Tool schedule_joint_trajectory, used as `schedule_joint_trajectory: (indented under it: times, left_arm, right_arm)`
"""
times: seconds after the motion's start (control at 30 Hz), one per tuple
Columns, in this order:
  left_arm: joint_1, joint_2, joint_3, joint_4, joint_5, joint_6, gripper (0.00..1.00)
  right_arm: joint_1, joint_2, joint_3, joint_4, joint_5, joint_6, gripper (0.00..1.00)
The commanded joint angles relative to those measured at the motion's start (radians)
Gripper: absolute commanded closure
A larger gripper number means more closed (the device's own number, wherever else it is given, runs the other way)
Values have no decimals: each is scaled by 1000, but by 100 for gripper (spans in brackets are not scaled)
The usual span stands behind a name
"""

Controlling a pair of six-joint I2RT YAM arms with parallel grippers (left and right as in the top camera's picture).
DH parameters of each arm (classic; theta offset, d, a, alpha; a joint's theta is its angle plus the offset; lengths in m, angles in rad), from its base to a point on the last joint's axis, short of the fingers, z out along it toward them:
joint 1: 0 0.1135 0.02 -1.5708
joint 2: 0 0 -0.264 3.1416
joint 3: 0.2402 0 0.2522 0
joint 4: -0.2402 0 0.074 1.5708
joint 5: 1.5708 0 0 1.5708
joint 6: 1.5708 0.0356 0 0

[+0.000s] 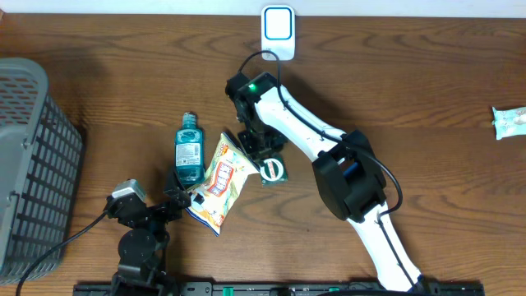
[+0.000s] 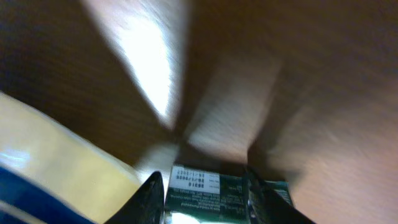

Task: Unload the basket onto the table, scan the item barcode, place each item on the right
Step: 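Move the right gripper to the green tin and grasp it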

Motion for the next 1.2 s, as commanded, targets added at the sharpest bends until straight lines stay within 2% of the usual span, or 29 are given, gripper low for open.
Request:
schedule_joint_trajectory:
  times: [0.0, 0.17, 0.4, 0.53, 0.73, 0.8, 0.9, 0.97, 1.17]
  left_arm:
    - [1, -2, -18, -25, -6, -6, 2]
    - [1, -2, -18, -25, -6, -6, 2]
    - [1, -2, -18, -25, -6, -6, 2]
    - [1, -2, -18, -25, -6, -6, 2]
    - [1, -2, -18, -25, -6, -6, 2]
    - [1, -2, -18, -25, -6, -6, 2]
    - [1, -2, -18, -25, -6, -6, 2]
    - [1, -2, -18, -25, -6, -6, 2]
    - [1, -2, -18, -25, -6, -6, 2]
  right_arm:
    - [-7, -13, 2, -64, 159, -43, 67]
    - [-11, -53, 19, -87, 152, -39, 61]
    - [27, -222, 30, -57, 111, -6, 54]
    - [67, -237, 24, -50, 114, 33, 70]
    - [125, -235, -72, -6, 116, 73, 88]
    - [150, -235, -85, 9, 136, 74, 86]
    - [183, -236, -86, 16, 171, 75, 77]
    - [194, -235, -87, 4, 170, 85, 75]
    - [207, -235, -146, 18, 171, 145, 79]
